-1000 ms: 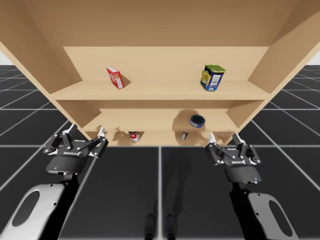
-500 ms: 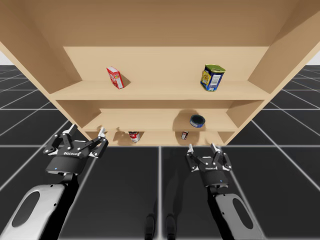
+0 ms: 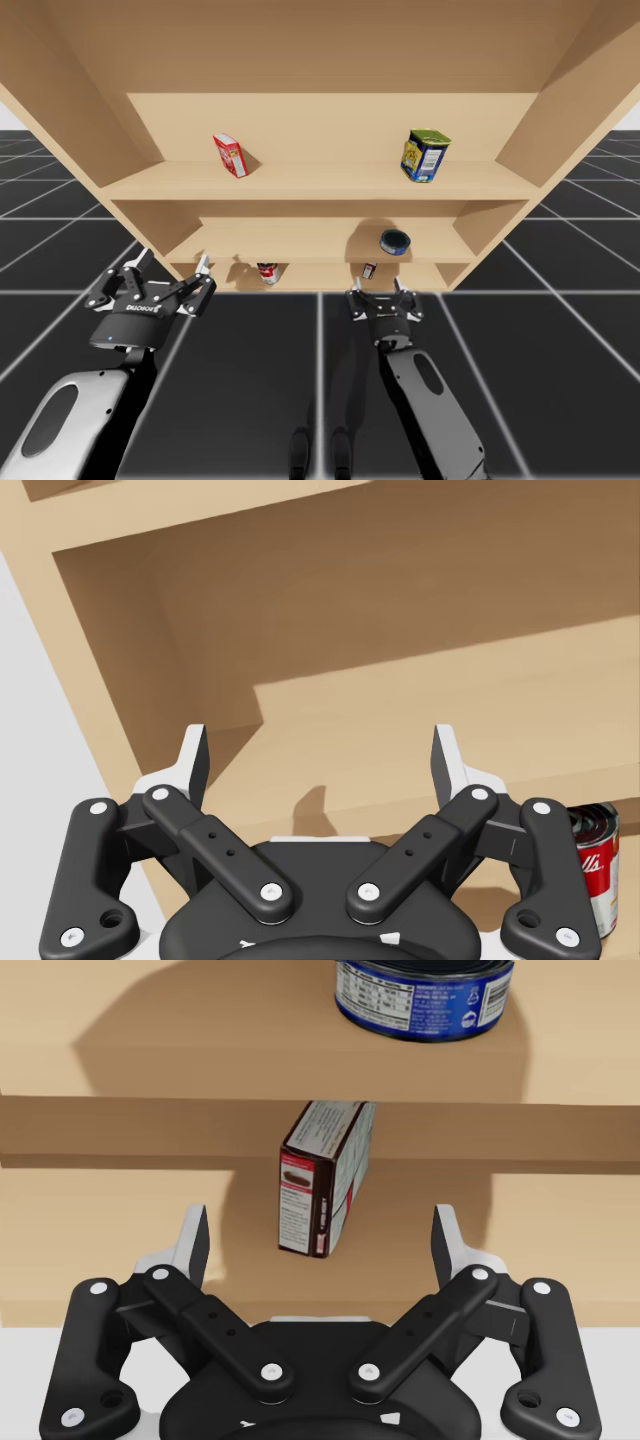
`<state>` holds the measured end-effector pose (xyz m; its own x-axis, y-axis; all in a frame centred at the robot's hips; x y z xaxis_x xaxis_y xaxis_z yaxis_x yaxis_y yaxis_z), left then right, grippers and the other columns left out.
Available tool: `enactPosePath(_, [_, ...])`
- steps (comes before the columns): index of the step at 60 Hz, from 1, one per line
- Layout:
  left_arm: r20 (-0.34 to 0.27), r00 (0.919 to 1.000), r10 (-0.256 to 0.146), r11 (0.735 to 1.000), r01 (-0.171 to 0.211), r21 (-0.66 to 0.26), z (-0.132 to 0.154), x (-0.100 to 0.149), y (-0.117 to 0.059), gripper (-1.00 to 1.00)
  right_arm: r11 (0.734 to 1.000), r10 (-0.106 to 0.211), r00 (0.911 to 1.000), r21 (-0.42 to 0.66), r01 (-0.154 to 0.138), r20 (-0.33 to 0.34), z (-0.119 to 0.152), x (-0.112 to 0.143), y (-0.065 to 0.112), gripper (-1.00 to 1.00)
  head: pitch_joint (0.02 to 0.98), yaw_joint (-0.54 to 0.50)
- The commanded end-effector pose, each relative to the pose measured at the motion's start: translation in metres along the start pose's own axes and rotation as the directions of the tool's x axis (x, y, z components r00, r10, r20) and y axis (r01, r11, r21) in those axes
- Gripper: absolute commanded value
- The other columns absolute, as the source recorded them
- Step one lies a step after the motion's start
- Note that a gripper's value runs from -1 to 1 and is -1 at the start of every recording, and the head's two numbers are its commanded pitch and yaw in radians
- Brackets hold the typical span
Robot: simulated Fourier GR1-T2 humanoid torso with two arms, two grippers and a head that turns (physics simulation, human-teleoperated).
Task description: Look through the shelves, find the pudding box, and take it.
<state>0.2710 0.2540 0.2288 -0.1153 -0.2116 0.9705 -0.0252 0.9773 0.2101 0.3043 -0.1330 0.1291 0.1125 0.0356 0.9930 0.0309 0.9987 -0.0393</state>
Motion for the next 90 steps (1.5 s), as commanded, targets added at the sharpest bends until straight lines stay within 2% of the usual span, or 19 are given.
enactPosePath(1, [0.001,1.0000,0.001,1.000,-0.001,0.001,0.001,0.001,0.000,-1.00,0.999,0.008,0.9996,-0.042,-0.009,-0.027,-0.021,-0.003,0.008,-1.00,0.709,-0.20])
enactPosePath(10, [0.001,1.0000,0.001,1.000,-0.001,0.003,0.001,0.001,0.001,-1.00,0.994,0.051,0.9975,-0.089,-0.055,-0.049,-0.042,-0.012,0.013,-1.00,0.709,-0.20])
enactPosePath(17, [0.003,1.0000,0.002,1.000,-0.002,0.005,0.001,0.001,0.001,-1.00,0.992,0.063,0.9957,-0.108,-0.070,-0.067,-0.056,-0.015,0.015,-1.00,0.711,-0.21])
enactPosePath(25, [0.003,1.0000,0.003,1.000,-0.003,0.005,0.001,0.001,0.001,-1.00,0.987,0.093,0.9925,-0.124,-0.102,-0.080,-0.075,-0.019,0.016,-1.00,0.707,-0.21])
enactPosePath(39, [0.003,1.0000,0.001,1.000,-0.001,0.006,0.001,0.002,0.001,-1.00,0.983,0.094,0.9881,-0.146,-0.111,-0.122,-0.098,-0.025,0.019,-1.00,0.705,-0.22])
enactPosePath(45, [0.003,1.0000,0.001,1.000,-0.001,0.006,0.001,0.002,0.001,-1.00,0.984,0.082,0.9866,-0.144,-0.102,-0.141,-0.103,-0.026,0.019,-1.00,0.701,-0.22])
enactPosePath(51, [0.003,1.0000,0.001,1.000,-0.001,0.005,0.001,0.002,0.001,-1.00,0.984,0.088,0.9861,-0.144,-0.108,-0.141,-0.105,-0.028,0.018,-1.00,0.699,-0.23])
enactPosePath(54, [0.003,1.0000,0.000,1.000,0.000,0.005,0.001,0.002,0.001,-1.00,0.986,0.079,0.9862,-0.132,-0.099,-0.145,-0.105,-0.029,0.016,-1.00,0.698,-0.23])
enactPosePath(55, [0.003,1.0000,0.000,1.000,0.000,0.005,0.001,0.002,0.001,-1.00,0.986,0.079,0.9861,-0.134,-0.099,-0.146,-0.104,-0.029,0.016,-0.91,0.699,-0.23])
enactPosePath(56, [0.004,1.0000,0.000,1.000,0.000,0.005,0.001,0.002,0.001,-1.00,0.985,0.081,0.9871,-0.139,-0.100,-0.138,-0.104,-0.029,0.015,0.79,0.698,-0.23])
enactPosePath(57, [0.004,1.0000,0.000,1.000,0.000,0.005,0.001,0.002,0.001,-1.00,0.985,0.082,0.9873,-0.141,-0.101,-0.136,-0.104,-0.029,0.015,0.83,0.698,-0.23])
enactPosePath(58, [0.004,1.0000,0.000,1.000,0.000,0.005,0.001,0.002,0.001,-1.00,0.985,0.080,0.9875,-0.142,-0.100,-0.136,-0.104,-0.029,0.015,1.00,0.698,-0.23])
enactPosePath(67, [0.003,1.0000,-0.003,1.000,0.003,0.003,0.001,0.001,0.000,-1.00,0.985,0.076,0.9873,-0.141,-0.096,-0.140,-0.104,-0.029,0.013,1.00,0.698,-0.23])
enactPosePath(74, [0.003,1.0000,-0.004,1.000,0.004,0.004,0.000,0.001,0.001,-1.00,0.983,0.086,0.9866,-0.149,-0.106,-0.139,-0.101,-0.028,0.008,1.00,0.697,-0.23])
enactPosePath(87, [0.002,1.0000,-0.003,1.000,0.003,0.005,0.001,0.001,0.001,-1.00,0.975,0.138,0.9866,-0.162,-0.150,-0.088,-0.074,-0.023,-0.026,1.00,0.696,-0.23])
enactPosePath(90, [0.002,1.0000,-0.003,1.000,0.003,0.005,0.001,0.001,0.000,-1.00,0.977,0.134,0.9879,-0.158,-0.145,-0.079,-0.069,-0.022,-0.030,1.00,0.695,-0.23])
